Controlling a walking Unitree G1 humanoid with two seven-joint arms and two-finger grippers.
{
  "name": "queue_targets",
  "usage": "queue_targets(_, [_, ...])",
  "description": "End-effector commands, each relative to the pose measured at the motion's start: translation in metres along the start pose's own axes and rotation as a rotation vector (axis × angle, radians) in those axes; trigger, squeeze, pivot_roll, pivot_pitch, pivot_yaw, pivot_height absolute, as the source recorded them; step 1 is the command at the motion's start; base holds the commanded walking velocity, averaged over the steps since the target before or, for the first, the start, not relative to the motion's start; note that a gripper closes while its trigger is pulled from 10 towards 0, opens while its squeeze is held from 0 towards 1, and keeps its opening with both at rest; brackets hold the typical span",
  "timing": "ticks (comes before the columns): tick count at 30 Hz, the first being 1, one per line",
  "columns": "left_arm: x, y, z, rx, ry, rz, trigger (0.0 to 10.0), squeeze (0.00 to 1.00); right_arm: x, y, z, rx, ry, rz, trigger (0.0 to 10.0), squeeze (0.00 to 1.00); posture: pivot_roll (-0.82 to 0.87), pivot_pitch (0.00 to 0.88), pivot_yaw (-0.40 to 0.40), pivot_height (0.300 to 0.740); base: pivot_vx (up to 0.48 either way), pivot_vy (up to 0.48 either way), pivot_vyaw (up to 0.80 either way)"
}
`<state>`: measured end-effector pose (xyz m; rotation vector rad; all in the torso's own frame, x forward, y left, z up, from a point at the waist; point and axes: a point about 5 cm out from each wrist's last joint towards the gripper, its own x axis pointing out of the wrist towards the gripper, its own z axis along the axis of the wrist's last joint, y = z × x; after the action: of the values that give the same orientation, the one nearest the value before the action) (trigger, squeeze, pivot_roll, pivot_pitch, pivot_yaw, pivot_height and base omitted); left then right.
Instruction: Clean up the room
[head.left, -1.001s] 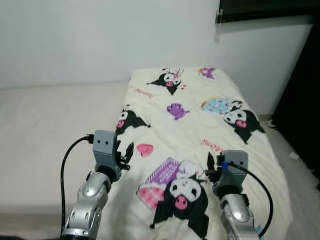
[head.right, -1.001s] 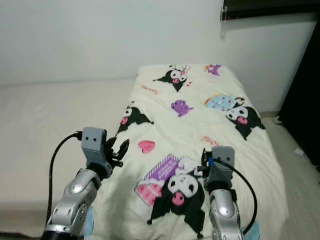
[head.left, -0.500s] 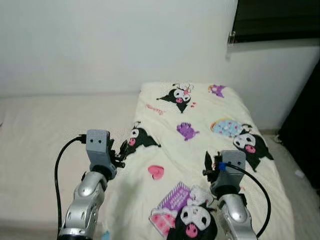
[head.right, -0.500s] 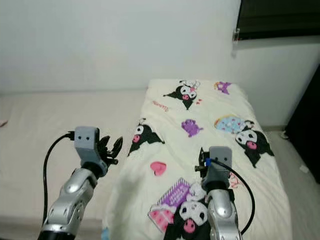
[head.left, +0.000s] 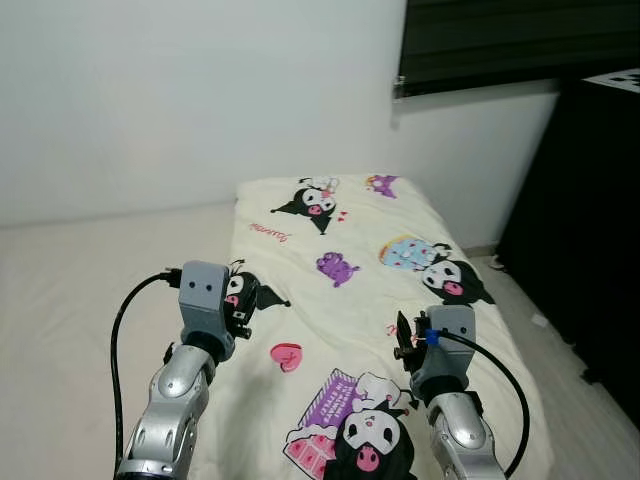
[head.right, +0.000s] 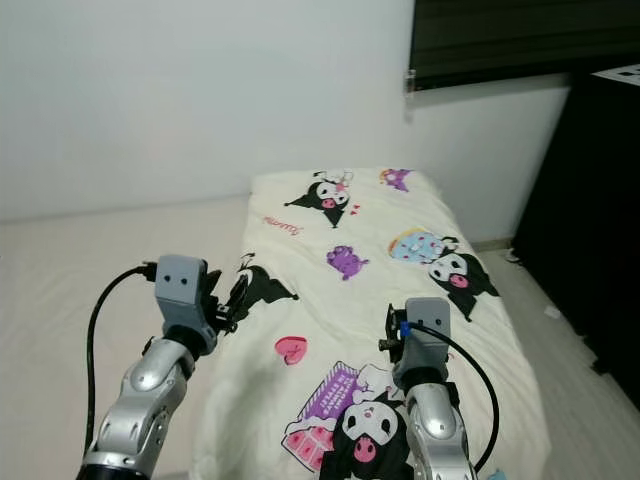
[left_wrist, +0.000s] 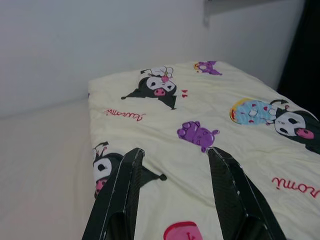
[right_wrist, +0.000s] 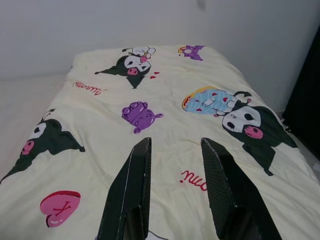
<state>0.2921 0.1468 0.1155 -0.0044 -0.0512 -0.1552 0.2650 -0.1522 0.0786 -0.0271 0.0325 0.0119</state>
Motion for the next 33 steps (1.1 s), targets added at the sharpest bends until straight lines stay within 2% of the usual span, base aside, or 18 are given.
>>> queue_targets(1, [-0.004,0.002,-0.006,-0.001,0.025,0.005,10.0,0.0,-0.001,0.006,-0.004,-0.008,0.024,0.018,10.0,0.0,0.03,0.026,0.067,0.74,0.0,0.0,0.0])
queue_targets(9, [-0.005,0.004,-0.005,0.002,0.027,-0.005,10.0,0.0,0.002,0.008,-0.006,-0.047,0.037,0.055,10.0,0.0,0.03,0.026,0.061,0.74,0.0,0.0,0.0])
queue_targets(12, [-0.005,0.004,-0.004,-0.004,0.026,-0.003,10.0,0.0,0.002,0.009,-0.007,-0.05,0.042,0.061,10.0,0.0,0.03,0.024,0.059,0.74,0.0,0.0,0.52])
queue_targets(21, [-0.006,0.004,-0.003,-0.017,0.035,0.008,10.0,0.0,0.004,0.017,-0.006,-0.057,0.043,0.11,10.0,0.0,0.04,0.025,0.047,0.74,0.0,-0.459,0.8])
queue_targets(24, [-0.007,0.004,-0.003,-0.021,0.031,0.005,10.0,0.0,0.004,0.018,-0.007,-0.056,0.046,0.117,10.0,0.0,0.04,0.025,0.045,0.74,0.0,0.0,0.8])
queue_targets(27, [-0.008,0.006,-0.005,-0.029,0.052,0.022,10.0,0.0,0.005,0.018,-0.007,-0.012,0.055,0.117,10.0,0.0,0.04,0.023,0.042,0.74,0.0,0.0,0.0])
queue_targets(33, [-0.008,0.008,-0.003,-0.033,0.054,0.022,10.0,0.0,0.006,0.021,-0.006,-0.025,0.055,0.144,10.0,0.0,0.05,0.021,0.04,0.74,0.0,0.0,0.0])
